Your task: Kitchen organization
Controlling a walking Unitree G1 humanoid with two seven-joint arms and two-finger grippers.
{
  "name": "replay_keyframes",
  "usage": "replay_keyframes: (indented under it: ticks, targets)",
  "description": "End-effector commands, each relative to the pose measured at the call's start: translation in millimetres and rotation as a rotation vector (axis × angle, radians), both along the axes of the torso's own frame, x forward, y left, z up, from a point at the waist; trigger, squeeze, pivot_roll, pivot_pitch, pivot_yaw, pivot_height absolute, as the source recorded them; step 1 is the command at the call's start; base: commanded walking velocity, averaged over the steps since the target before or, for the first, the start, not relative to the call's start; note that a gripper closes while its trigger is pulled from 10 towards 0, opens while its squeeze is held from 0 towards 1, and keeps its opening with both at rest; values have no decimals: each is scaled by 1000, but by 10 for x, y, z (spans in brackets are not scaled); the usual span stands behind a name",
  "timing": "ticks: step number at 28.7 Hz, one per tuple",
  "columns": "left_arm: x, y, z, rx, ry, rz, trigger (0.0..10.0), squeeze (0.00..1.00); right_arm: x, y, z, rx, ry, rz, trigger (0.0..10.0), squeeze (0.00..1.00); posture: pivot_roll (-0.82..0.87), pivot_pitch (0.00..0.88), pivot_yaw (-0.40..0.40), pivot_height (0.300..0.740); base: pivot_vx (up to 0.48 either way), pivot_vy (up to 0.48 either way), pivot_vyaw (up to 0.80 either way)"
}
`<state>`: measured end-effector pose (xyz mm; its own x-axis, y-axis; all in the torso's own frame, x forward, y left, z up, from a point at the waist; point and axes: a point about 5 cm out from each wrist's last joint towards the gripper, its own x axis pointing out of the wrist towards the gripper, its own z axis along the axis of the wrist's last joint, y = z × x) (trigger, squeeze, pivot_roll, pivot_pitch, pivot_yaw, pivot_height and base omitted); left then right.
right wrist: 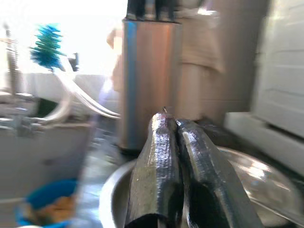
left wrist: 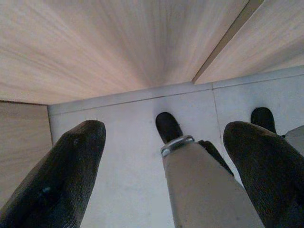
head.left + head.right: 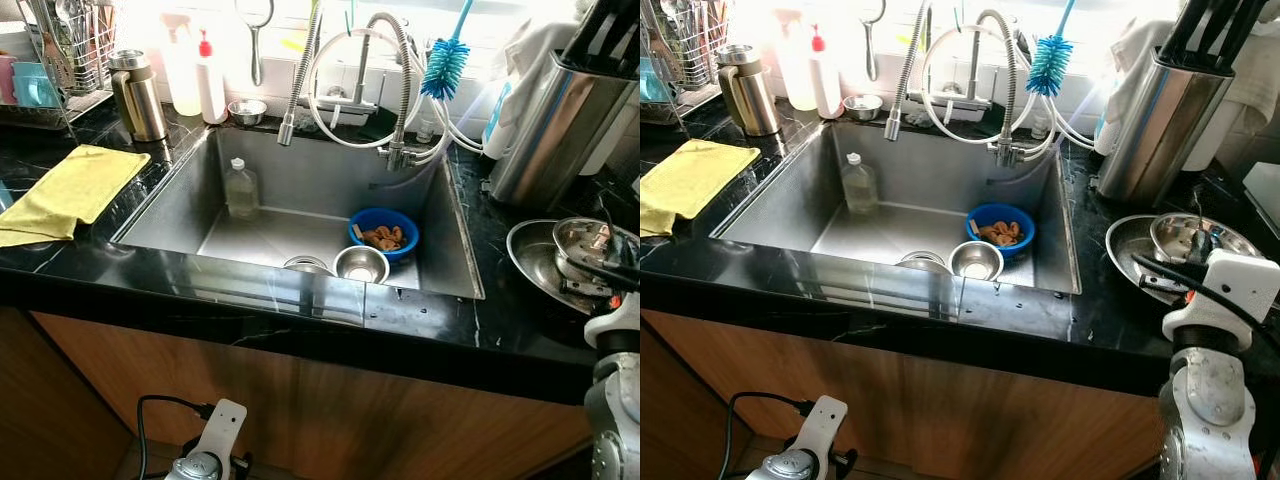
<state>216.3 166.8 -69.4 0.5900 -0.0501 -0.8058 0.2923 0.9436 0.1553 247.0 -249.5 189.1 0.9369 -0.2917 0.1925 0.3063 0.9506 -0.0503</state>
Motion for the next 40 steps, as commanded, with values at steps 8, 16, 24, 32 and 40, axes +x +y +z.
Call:
replay_keyframes:
  ticks: [8, 16, 24, 32, 40]
  targets:
    - [50, 2, 30, -7, -19, 20, 10000, 0, 340, 397, 61, -68, 49, 332, 10000, 0, 39, 0, -75, 736, 0, 0, 0]
    - [50, 2, 30, -5, -17, 15, 10000, 0, 541, 422, -379, 49, 278, 403, 10000, 0, 35, 0, -71, 736, 0, 0, 0]
    - [26, -21, 14, -6, -12, 14, 10000, 0, 732, 372, -472, 163, 287, 474, 10000, 0, 48, 0, -77, 736, 0, 0, 0]
    - [11, 20, 8, -2, -7, 24, 10000, 0, 856, 354, -372, 162, 258, 498, 10000, 0, 51, 0, -79, 736, 0, 0, 0]
    - [7, 50, 7, 2, -2, 34, 10000, 0, 957, 366, -400, 187, 287, 532, 10000, 0, 53, 0, -81, 736, 0, 0, 0]
